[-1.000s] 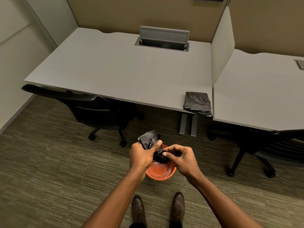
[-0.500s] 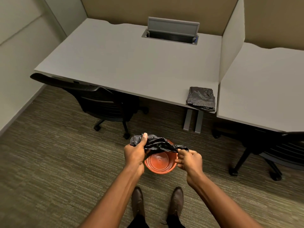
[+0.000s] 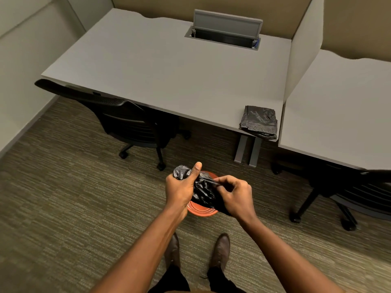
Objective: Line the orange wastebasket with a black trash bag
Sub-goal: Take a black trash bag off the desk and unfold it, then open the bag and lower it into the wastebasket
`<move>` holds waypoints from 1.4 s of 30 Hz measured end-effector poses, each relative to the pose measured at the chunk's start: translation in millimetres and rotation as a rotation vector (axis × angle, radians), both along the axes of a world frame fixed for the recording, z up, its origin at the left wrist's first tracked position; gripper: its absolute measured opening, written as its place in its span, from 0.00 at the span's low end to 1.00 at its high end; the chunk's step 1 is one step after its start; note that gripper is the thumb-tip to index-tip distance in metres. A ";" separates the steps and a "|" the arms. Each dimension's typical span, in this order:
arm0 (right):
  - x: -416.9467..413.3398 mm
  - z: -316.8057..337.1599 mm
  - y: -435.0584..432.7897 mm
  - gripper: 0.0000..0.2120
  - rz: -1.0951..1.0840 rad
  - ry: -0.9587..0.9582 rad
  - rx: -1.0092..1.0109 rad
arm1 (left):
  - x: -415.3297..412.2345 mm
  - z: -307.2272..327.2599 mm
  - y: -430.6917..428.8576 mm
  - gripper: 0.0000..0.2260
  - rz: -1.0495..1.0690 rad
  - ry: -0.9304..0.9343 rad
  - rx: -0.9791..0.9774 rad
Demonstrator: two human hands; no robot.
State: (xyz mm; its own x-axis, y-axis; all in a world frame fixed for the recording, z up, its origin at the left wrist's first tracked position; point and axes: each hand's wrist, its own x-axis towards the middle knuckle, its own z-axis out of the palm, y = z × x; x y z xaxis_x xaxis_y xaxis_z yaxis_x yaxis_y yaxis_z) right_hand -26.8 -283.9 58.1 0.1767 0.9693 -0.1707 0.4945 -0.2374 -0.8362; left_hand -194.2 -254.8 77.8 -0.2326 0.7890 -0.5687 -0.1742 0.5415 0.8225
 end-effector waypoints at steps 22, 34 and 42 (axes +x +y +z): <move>66.0 -20.8 64.3 0.24 -0.692 0.288 -0.335 | -26.5 -51.3 -15.1 0.50 -0.382 0.507 -0.044; 39.4 5.1 64.9 0.09 0.292 0.440 -0.317 | 32.2 -45.7 -4.3 0.49 -0.588 1.038 0.241; 65.8 16.7 77.0 0.12 0.344 0.444 -0.271 | 3.6 -43.3 7.2 0.19 -0.784 1.242 0.074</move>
